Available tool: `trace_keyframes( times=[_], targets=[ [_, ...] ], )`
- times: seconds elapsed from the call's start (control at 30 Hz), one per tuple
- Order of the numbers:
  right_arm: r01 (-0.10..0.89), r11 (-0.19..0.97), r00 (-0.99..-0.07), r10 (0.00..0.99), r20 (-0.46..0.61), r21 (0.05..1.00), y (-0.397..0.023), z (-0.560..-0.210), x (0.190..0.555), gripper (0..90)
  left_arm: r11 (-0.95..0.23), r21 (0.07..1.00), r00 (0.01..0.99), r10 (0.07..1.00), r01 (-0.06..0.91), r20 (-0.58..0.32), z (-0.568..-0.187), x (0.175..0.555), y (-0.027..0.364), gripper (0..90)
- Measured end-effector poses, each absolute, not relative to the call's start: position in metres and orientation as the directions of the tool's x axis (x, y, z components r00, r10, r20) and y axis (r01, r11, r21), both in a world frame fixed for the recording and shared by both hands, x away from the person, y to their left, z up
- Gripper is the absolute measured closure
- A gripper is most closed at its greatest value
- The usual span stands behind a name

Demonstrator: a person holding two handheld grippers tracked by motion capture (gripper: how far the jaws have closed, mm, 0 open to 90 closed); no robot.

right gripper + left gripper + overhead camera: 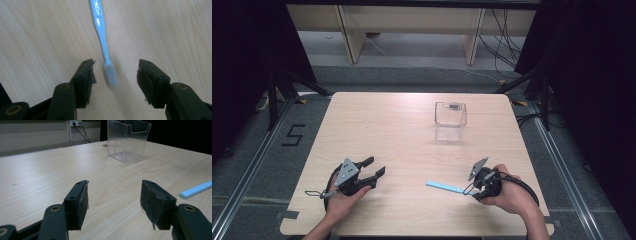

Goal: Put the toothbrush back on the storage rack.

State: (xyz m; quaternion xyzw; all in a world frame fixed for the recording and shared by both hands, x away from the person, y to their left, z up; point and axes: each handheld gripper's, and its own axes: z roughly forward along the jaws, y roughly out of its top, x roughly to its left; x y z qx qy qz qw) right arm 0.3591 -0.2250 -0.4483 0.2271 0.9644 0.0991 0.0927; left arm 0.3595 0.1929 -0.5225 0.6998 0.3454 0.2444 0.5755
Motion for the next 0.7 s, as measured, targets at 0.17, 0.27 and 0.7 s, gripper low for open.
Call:
trace_keyframes(
  times=[0.17,0.27,0.7],
  targets=[
    [0.379,0.905,-0.906,0.405,-0.123,0.191,-0.213,-0.448,0.371,49.4,-0.099,0.974,0.642,0.765,0.202,-0.056,-0.522,0.359,0.193,38.8],
    [0.361,0.917,-0.917,0.382,-0.117,0.167,-0.205,-0.448,0.376,50.3,-0.098,0.974,0.642,0.765,0.203,-0.057,-0.522,0.36,0.193,38.8],
    [0.272,0.959,-0.954,0.279,-0.107,0.077,-0.168,-0.455,0.392,56.1,-0.1,0.974,0.644,0.763,0.201,-0.054,-0.522,0.359,0.193,38.8]
  ],
)
